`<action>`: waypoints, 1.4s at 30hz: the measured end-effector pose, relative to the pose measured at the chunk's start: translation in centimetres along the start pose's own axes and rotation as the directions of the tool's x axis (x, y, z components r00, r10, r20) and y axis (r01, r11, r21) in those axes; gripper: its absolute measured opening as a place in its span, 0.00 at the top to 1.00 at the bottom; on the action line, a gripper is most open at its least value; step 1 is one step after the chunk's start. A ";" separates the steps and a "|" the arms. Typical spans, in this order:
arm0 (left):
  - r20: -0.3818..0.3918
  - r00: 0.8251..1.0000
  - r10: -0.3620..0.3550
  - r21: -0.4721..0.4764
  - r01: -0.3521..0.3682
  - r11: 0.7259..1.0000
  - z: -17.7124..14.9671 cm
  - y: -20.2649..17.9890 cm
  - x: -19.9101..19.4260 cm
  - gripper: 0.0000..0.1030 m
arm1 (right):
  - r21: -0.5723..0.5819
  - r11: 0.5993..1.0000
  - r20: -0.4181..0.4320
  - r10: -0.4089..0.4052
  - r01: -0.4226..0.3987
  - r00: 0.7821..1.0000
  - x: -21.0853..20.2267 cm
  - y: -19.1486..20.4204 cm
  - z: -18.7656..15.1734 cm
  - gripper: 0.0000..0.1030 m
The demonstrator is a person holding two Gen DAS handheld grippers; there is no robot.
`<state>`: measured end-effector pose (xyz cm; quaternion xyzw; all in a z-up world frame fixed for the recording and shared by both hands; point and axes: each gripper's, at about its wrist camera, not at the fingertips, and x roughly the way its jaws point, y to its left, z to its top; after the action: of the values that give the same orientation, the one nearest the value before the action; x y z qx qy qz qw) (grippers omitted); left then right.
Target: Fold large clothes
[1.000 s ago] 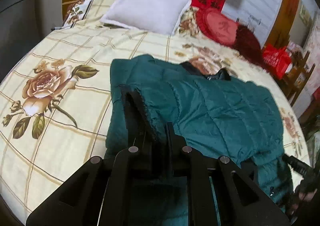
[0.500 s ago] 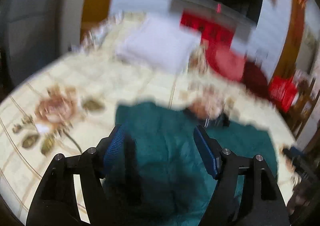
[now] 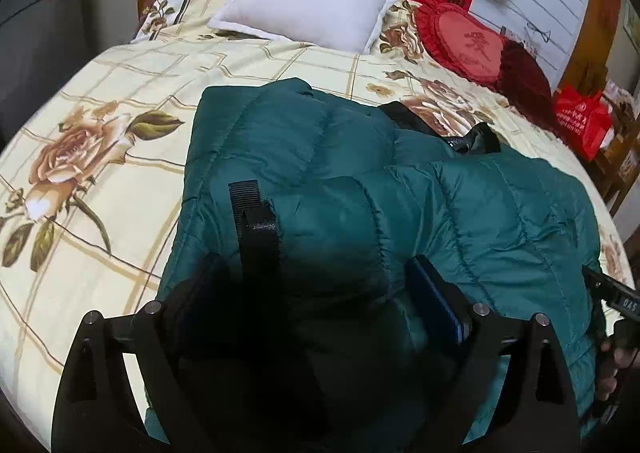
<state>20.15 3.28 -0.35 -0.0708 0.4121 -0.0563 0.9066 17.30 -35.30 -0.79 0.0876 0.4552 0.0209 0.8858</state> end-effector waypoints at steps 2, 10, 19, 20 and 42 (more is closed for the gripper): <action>-0.005 1.000 -0.027 -0.025 0.027 0.999 -0.2 0.4 0.0 0.10 | -0.015 0.999 0.025 -0.038 0.039 0.999 -0.8 0.9 0.1 0.01; 0.022 1.000 -0.012 -0.012 0.012 1.000 -0.7 -0.1 -0.1 0.09 | -0.165 0.986 0.256 0.075 -0.033 0.964 -7.3 5.9 0.8 0.08; 0.037 0.999 0.009 -0.003 -0.009 1.000 -0.9 -0.3 0.1 0.09 | -0.191 0.968 0.061 0.175 -0.161 0.983 -1.0 6.2 -0.8 0.00; 0.036 0.999 0.010 -0.003 -0.010 1.000 -0.9 -0.3 0.1 0.09 | -0.199 0.968 0.064 0.167 -0.151 0.984 -1.0 6.4 -1.0 0.00; -0.015 0.999 0.049 -0.033 -0.050 0.998 0.2 0.4 -1.1 0.07 | -0.143 0.974 0.145 0.198 -0.177 0.969 -4.5 5.7 -1.7 0.00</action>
<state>19.64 3.83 0.51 -0.0754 0.4210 -0.0274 0.9035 13.53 -29.98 2.84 0.0742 0.3706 0.1271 0.9170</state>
